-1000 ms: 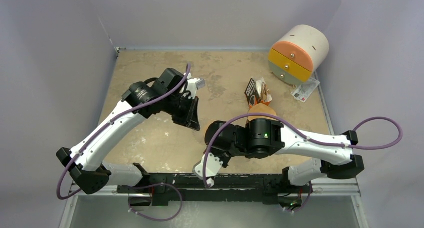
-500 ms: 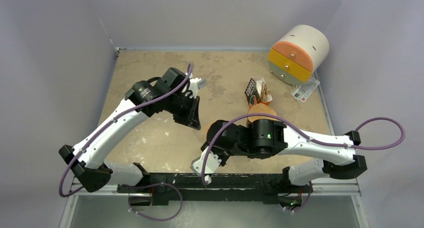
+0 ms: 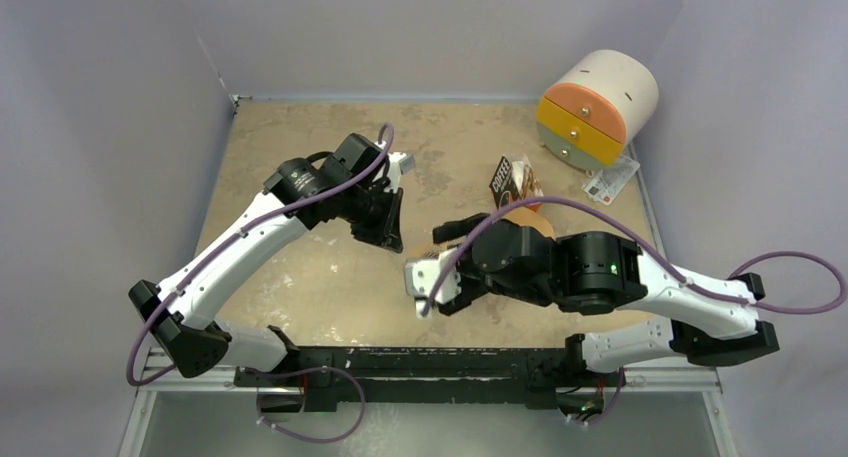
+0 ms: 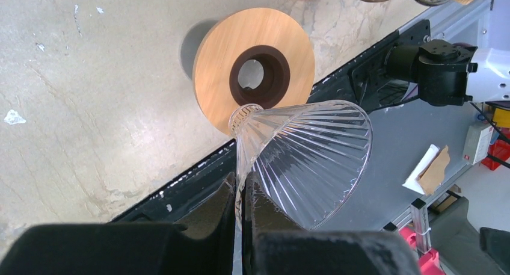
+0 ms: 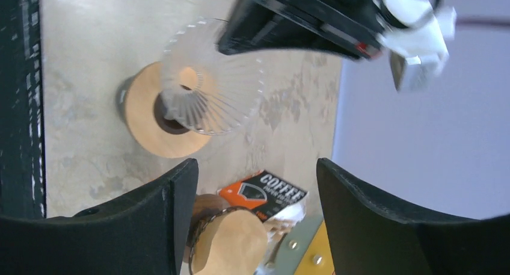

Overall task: Place the coffee filter in the dripper
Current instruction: Place the coffee dripper in the dripper holder.

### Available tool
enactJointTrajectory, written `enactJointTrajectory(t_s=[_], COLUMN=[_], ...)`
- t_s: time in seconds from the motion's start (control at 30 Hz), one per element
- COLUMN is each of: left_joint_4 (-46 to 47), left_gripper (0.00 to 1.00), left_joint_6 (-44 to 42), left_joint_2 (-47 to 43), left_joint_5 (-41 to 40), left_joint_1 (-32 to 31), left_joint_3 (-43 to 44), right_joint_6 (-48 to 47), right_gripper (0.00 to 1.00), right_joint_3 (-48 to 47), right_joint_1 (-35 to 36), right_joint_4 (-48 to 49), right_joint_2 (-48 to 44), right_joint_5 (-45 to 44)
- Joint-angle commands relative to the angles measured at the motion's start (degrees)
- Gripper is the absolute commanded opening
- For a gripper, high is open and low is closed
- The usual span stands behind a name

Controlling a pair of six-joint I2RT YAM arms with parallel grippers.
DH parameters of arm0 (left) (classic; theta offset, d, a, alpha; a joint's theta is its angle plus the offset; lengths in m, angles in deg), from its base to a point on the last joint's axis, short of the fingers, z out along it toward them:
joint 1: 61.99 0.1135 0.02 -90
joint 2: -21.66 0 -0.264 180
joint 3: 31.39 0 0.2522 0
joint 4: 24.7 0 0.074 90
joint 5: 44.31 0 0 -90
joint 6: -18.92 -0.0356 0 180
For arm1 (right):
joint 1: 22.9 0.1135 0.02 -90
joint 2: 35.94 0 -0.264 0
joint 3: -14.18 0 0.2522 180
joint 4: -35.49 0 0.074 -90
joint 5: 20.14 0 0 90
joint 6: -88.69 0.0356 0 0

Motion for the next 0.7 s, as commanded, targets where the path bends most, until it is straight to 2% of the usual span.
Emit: enactJointTrajectory(t_s=[0.0,0.1,0.2,0.33,0.5,0.67], left_joint_4=[3.0,4.0,4.8,5.6,6.4,6.7], left_gripper=[0.0,0.0,0.0,0.0,0.0,0.0], left_joint_6=[2.0,2.6,3.2,3.8,4.2,4.4], left_joint_2=[-0.3,-0.3,-0.4,-0.3,-0.3,-0.2], left_joint_5=[-0.7,-0.3,-0.4,-0.2,0.4,1.5], left_joint_1=[-0.2,-0.2,-0.2,-0.2,-0.2,-0.2], left_joint_3=[2.1,1.7,1.7,1.6,1.3,1.1], right_joint_6=[21.7,34.0,41.7,53.1,61.0,65.8], right_gripper=[0.75,0.76,0.75,0.69,0.63,0.57], right_joint_3=[-6.4,-11.1,-10.3,-7.6,-4.6,-4.4], right_joint_1=[-4.3,-12.3,-16.3,-20.8,-25.6,-27.9], right_joint_4=[-0.5,-5.6,-5.4,-3.4,-2.3,-4.2], right_joint_2=[2.7,5.3,4.8,2.7,1.9,4.1], right_joint_5=[-8.9,-4.7,0.3,7.4,16.2,19.3])
